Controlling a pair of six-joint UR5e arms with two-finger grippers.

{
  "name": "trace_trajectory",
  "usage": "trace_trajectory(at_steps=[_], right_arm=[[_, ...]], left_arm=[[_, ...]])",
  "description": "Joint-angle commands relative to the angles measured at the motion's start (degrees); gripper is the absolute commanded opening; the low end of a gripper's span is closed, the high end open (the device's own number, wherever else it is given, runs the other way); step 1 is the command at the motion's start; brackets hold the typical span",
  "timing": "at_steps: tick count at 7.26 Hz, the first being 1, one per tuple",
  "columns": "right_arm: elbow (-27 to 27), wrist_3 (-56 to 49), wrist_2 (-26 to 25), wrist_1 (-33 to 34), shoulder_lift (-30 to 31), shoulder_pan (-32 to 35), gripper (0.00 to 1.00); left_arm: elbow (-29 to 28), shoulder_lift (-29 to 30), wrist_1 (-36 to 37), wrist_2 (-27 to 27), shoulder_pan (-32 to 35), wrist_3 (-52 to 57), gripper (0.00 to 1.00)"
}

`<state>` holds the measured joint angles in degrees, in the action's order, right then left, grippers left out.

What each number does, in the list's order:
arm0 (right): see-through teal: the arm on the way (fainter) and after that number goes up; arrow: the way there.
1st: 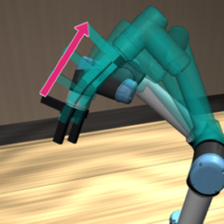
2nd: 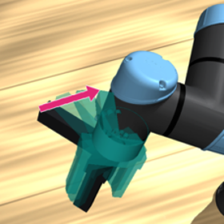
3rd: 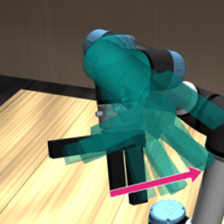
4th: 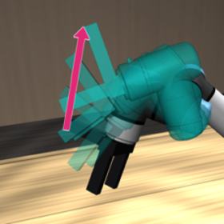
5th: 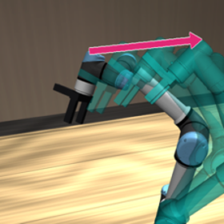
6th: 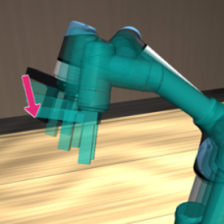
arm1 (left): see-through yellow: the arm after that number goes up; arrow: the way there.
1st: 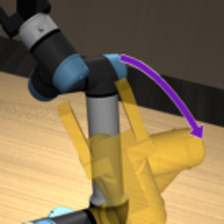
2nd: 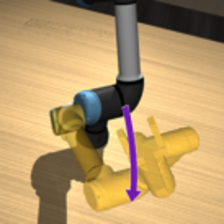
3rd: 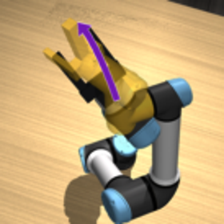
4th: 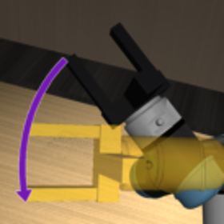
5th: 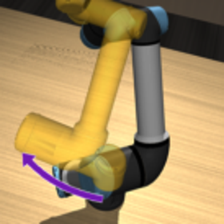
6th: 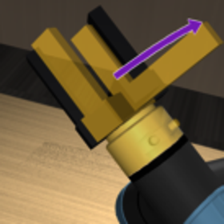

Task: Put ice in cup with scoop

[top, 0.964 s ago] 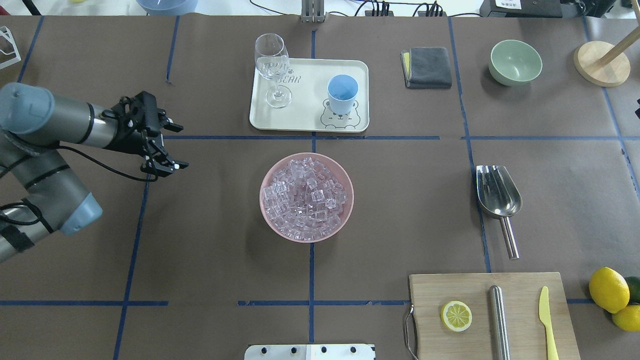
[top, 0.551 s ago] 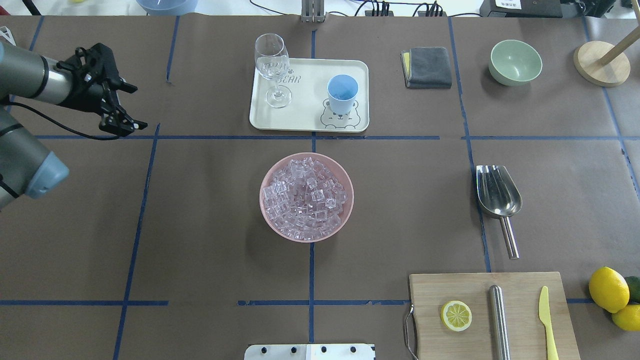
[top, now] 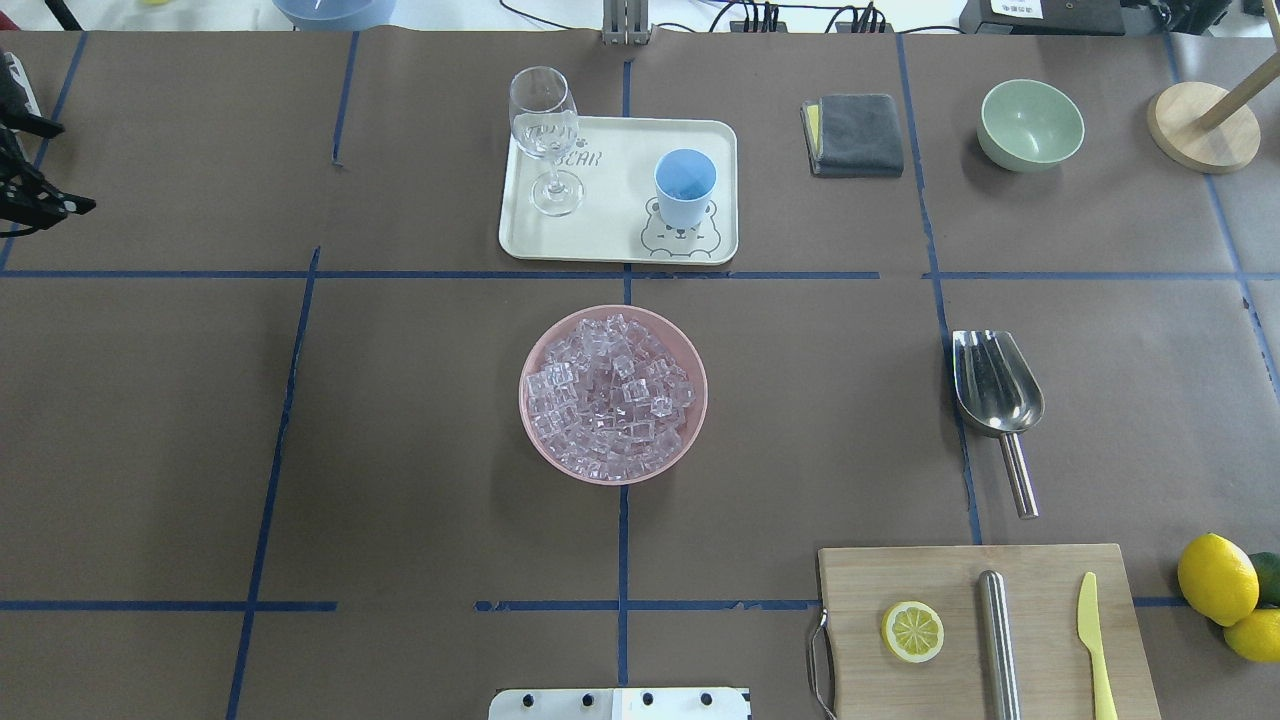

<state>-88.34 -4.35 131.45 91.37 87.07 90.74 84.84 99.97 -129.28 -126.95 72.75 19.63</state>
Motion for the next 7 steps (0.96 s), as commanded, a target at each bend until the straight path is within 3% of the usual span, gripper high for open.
trace_trajectory(at_steps=[1,4,7], right_arm=[[-0.1,0.0,-0.1,0.2,0.0,0.0,1.00],[-0.1,0.0,-0.1,0.1,0.1,0.0,1.00],[-0.1,0.0,-0.1,0.0,0.2,0.0,1.00]], left_arm=[[1.0,-0.4,18.5,-3.7,10.7,-0.4,1.00],[1.3,-1.1,36.2,-4.3,17.7,-0.6,1.00],[2.1,-3.1,42.2,-7.0,19.9,-4.6,1.00]])
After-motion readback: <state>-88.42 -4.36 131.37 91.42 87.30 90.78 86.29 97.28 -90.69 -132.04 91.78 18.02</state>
